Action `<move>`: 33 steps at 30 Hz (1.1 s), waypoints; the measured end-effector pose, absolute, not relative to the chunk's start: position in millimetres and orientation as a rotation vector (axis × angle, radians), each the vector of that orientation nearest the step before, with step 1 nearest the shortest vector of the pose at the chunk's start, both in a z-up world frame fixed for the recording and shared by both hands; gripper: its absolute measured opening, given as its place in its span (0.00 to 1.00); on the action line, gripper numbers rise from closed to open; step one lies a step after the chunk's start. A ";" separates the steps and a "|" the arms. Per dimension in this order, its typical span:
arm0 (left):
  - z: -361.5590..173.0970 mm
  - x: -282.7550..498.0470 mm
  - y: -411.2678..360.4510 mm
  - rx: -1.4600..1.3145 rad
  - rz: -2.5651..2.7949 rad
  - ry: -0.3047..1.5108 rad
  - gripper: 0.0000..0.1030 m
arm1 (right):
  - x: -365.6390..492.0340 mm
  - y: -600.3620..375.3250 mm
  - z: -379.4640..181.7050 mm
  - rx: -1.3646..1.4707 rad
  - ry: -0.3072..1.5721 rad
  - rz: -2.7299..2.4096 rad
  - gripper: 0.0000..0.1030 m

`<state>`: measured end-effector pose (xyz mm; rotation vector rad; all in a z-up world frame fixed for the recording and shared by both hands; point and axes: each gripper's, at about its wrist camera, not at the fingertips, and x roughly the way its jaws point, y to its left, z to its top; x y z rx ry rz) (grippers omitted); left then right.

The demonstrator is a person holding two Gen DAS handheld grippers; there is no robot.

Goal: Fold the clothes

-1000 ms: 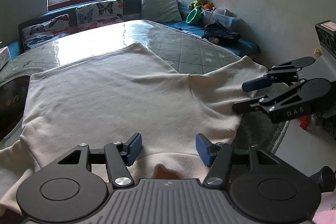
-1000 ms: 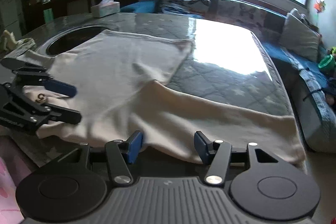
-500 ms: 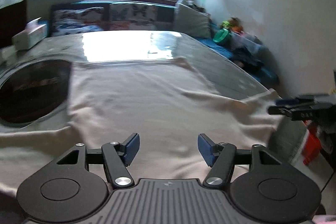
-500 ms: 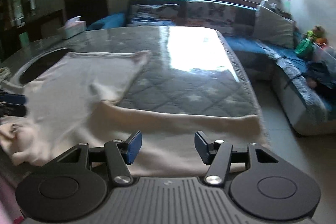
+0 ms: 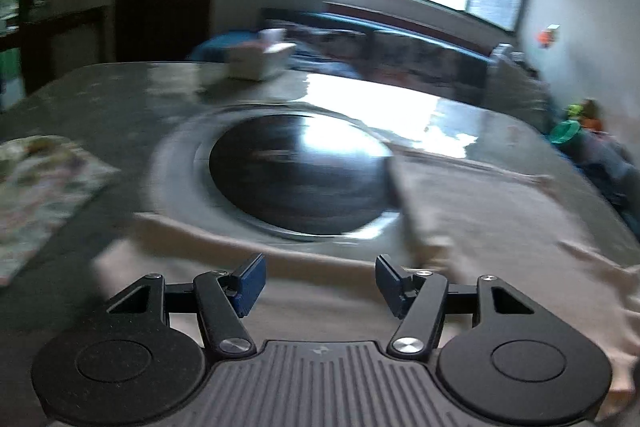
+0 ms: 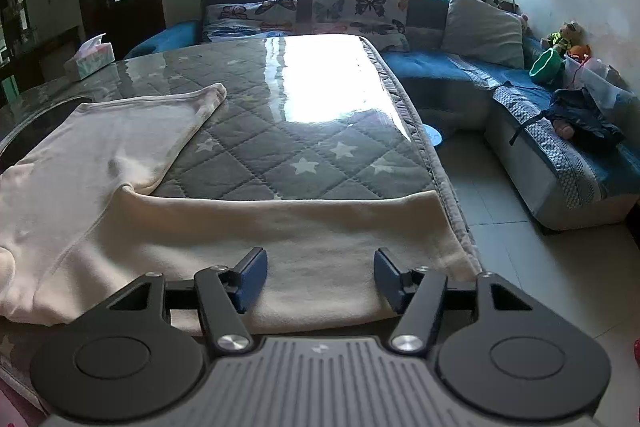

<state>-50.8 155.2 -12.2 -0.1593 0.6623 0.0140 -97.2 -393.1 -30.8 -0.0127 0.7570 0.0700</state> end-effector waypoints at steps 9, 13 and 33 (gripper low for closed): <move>-29.0 -39.0 198.0 -0.120 0.141 0.682 0.58 | -92.9 -391.7 -31.9 -0.027 0.758 0.058 0.63; -33.4 -26.5 197.5 -0.023 0.137 0.670 0.59 | -87.4 -391.6 -33.1 -0.035 0.749 0.052 0.64; -27.0 -7.0 189.0 0.076 0.085 0.641 0.60 | -69.2 -391.0 -28.6 -0.067 0.707 0.046 0.68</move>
